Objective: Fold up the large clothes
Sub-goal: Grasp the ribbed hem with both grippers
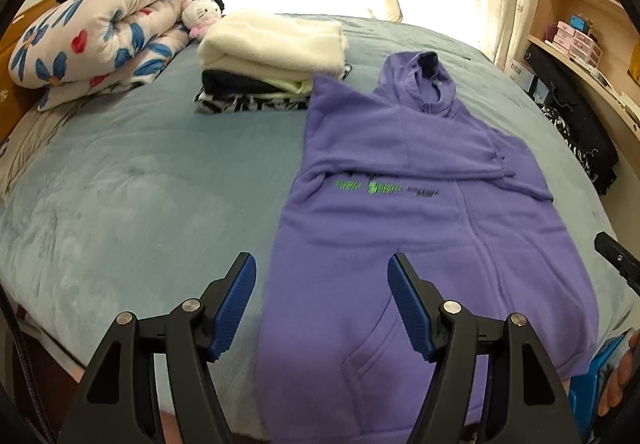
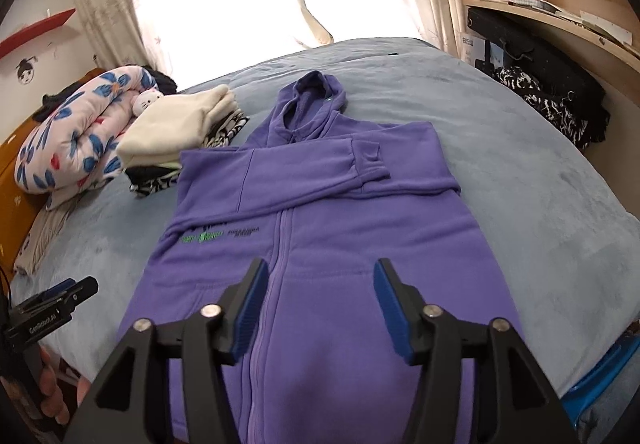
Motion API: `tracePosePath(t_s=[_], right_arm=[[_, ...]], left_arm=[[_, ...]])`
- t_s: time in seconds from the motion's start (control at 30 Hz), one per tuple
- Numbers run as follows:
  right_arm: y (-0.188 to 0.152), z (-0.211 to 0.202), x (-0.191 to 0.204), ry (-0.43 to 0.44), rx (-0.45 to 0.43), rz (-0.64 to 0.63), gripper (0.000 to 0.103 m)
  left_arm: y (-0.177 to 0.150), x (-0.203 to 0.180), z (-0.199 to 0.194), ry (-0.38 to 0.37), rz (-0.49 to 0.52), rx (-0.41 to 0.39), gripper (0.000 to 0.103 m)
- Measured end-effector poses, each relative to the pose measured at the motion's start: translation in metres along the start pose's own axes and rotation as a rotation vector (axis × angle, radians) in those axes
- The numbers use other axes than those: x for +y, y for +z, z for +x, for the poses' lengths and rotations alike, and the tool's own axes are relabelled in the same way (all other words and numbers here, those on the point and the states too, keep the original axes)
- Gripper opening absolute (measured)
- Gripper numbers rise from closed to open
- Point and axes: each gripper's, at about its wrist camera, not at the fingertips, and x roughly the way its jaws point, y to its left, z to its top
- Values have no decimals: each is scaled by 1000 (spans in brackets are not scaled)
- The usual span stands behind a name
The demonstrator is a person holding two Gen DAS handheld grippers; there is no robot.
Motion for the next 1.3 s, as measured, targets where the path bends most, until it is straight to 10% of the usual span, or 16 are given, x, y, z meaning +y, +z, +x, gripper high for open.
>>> tracePosePath(t_s=[0.6, 1.3], right_arm=[[-81, -26, -64, -68, 90, 4, 59], [-132, -7, -157, -11, 134, 175, 58]], left_arm=[[-104, 50, 29, -130, -87, 209, 67], [-142, 59, 44, -382, -181, 212, 69]])
